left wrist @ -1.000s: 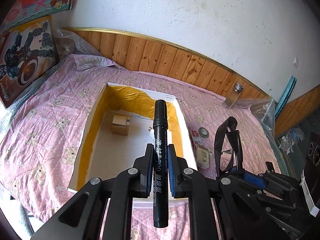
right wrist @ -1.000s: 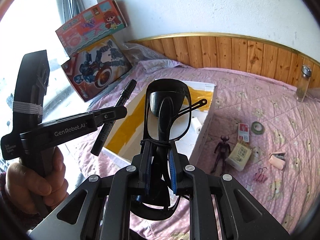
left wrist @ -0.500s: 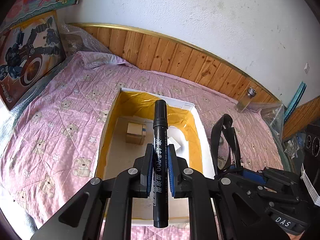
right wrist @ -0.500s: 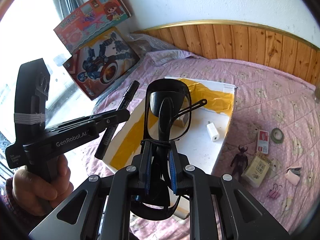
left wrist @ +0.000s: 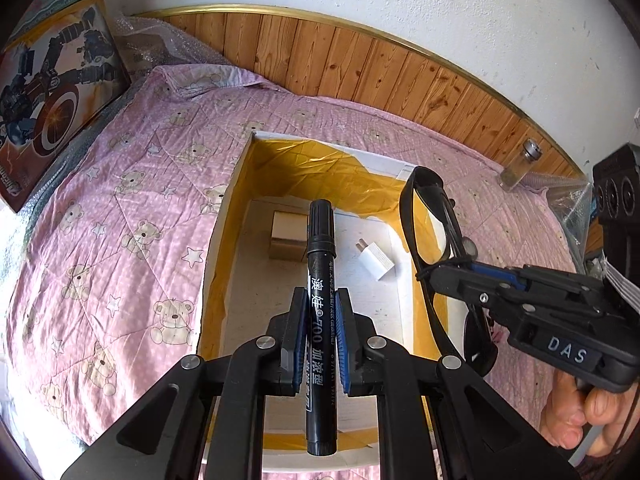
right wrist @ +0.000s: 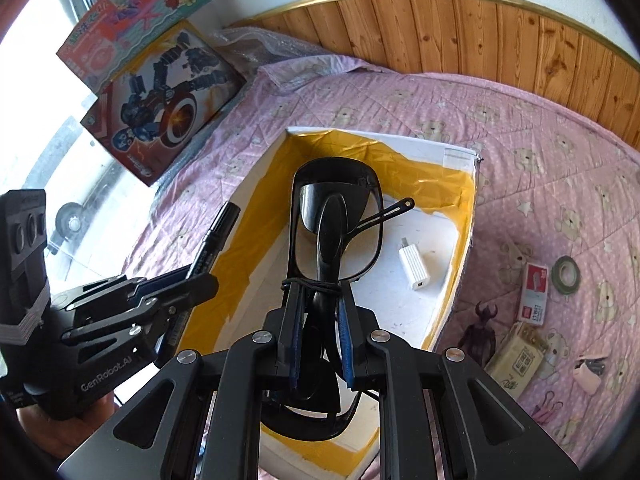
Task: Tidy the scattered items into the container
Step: 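Carry the marker and glasses over the white box with both tools, then open both tools to release the marker and glasses into the box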
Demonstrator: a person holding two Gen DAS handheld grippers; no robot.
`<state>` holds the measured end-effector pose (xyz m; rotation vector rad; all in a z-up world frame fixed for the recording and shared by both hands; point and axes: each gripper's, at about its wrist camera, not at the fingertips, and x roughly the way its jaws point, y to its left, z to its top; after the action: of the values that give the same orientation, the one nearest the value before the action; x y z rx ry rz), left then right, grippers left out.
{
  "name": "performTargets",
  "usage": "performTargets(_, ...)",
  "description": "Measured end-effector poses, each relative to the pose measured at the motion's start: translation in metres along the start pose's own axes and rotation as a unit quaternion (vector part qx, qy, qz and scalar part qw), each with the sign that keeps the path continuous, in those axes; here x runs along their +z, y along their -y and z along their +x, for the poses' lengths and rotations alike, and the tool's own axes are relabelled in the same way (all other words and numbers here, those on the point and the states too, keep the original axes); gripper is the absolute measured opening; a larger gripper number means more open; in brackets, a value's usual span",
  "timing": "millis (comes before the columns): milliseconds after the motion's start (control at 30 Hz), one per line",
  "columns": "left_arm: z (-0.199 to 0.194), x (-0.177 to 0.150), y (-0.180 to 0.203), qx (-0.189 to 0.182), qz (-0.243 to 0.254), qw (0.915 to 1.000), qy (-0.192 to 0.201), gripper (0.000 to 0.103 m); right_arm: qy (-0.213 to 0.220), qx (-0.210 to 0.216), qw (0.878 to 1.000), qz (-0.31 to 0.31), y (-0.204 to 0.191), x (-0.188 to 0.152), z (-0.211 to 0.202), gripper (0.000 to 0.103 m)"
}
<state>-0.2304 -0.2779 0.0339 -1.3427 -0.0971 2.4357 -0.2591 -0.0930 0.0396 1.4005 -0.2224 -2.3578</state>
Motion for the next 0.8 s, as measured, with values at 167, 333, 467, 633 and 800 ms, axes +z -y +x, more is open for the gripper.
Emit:
performTargets(167,0.012,0.006,-0.006,0.011,0.008,0.9996,-0.023,0.014,-0.031,0.010,0.999,0.033,0.012,0.019,0.022,0.017)
performTargets(333,0.025,0.010,-0.011,0.017,0.009,0.9988,-0.046,0.014,-0.053,0.014,0.997,0.059,0.020,0.029,0.043,0.017)
performTargets(467,0.030,0.011,-0.009,0.023,0.017,0.9982,-0.054,0.014,-0.063,0.005,0.996,0.068,0.024,0.034,0.056,0.017)
performTargets(633,0.038,0.015,-0.007,0.029,0.022,0.9974,-0.063,0.014,-0.070,-0.012,0.995,0.069,0.025,0.041,0.069,0.017)
performTargets(800,0.055,0.019,-0.013,0.046,0.021,0.9954,-0.082,0.023,-0.067,-0.027,0.995,0.071,0.030,0.049,0.082,0.045)
